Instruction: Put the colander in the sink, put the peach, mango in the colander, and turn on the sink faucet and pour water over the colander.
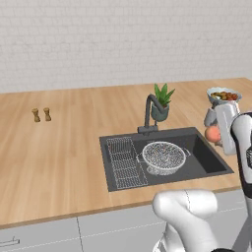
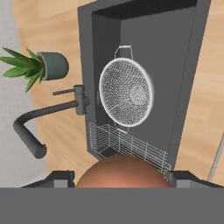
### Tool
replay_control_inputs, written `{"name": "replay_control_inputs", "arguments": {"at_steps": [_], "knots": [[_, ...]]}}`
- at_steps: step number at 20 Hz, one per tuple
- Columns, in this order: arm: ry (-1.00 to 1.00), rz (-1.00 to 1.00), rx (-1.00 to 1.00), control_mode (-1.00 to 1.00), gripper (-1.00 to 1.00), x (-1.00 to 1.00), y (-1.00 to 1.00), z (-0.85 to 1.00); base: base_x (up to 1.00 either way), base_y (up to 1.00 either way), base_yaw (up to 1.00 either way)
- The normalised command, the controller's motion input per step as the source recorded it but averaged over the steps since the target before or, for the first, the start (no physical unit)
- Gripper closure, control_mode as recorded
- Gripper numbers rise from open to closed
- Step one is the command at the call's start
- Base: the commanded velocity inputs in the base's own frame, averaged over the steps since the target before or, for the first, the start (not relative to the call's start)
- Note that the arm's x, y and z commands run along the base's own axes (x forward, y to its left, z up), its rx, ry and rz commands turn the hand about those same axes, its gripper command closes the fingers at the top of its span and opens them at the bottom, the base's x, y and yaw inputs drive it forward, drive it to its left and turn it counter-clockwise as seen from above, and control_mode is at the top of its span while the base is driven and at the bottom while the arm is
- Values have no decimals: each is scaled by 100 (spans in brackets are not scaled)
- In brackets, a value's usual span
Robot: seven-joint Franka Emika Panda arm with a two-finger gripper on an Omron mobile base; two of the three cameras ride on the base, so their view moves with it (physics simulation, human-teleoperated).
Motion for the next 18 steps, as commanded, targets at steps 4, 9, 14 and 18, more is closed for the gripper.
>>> {"name": "replay_control_inputs", "arguments": {"at_steps": [4, 9, 14, 18], "knots": [[1, 2, 16, -100, 100, 74, -31, -2, 0, 0, 0], [8, 2, 6, -100, 100, 75, -19, -26, 0, 0, 0], [1, 2, 0, -100, 100, 63, -5, -51, 0, 0, 0], [0, 3, 0, -100, 100, 63, 0, -65, 0, 0, 0]]}}
